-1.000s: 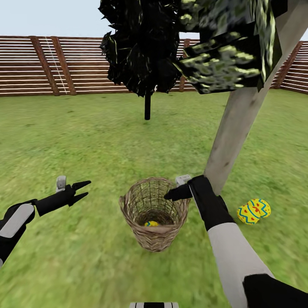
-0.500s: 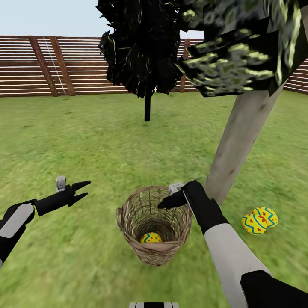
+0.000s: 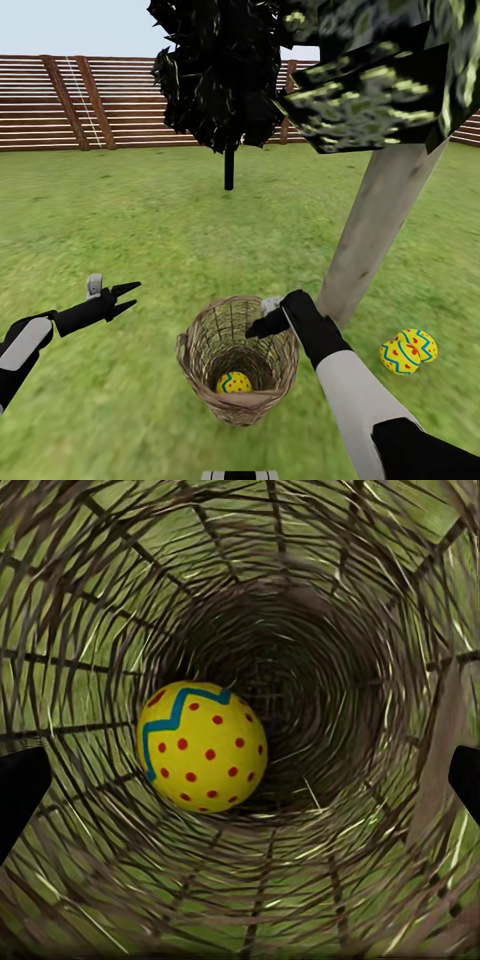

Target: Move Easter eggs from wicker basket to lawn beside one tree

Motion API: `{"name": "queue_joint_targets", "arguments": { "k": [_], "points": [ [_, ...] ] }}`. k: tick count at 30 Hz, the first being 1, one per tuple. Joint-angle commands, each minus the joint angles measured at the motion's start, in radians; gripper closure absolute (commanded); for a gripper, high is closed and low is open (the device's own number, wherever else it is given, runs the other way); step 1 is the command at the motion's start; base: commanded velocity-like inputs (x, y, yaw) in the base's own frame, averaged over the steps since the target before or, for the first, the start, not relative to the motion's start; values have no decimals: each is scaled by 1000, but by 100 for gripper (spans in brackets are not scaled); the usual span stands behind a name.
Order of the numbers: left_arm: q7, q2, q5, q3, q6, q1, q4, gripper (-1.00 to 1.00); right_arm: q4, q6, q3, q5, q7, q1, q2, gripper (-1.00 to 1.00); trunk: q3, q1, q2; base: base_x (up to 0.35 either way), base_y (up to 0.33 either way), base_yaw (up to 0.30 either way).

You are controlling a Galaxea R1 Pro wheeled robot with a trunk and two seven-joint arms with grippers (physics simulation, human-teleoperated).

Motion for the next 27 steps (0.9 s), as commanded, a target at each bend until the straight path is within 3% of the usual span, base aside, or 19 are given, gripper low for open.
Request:
{"name": "queue_joint_targets", "arguments": {
  "k": [1, 9, 14, 17, 21, 27],
  "points": [
    [-2, 1, 4, -2, 3, -1, 1, -100, 4, 2, 1, 11, 8, 0, 0, -100, -1, 0, 0, 5, -1, 0],
    [-2, 2, 4, -2, 3, -1, 1, -100, 48, -4, 7, 11, 10, 0, 1, -100, -1, 0, 0, 1, 0, 0],
    [-2, 2, 4, -2, 3, -1, 2, -100, 49, -19, 116, 9, 10, 0, 0, -100, -1, 0, 0, 3, 0, 0],
    [-2, 2, 4, -2, 3, -1, 0, -100, 49, -38, 149, 9, 10, 0, 0, -100, -1, 0, 0, 111, 0, 0],
    [-2, 2, 4, -2, 3, 0, 0, -100, 49, -45, 165, 10, 10, 0, 0, -100, -1, 0, 0, 253, -29, 0],
    [-2, 2, 4, -2, 3, 0, 4, -100, 49, -45, 289, 11, 8, 0, 0, -100, -1, 0, 0, 43, -7, 0]
  ]
}}
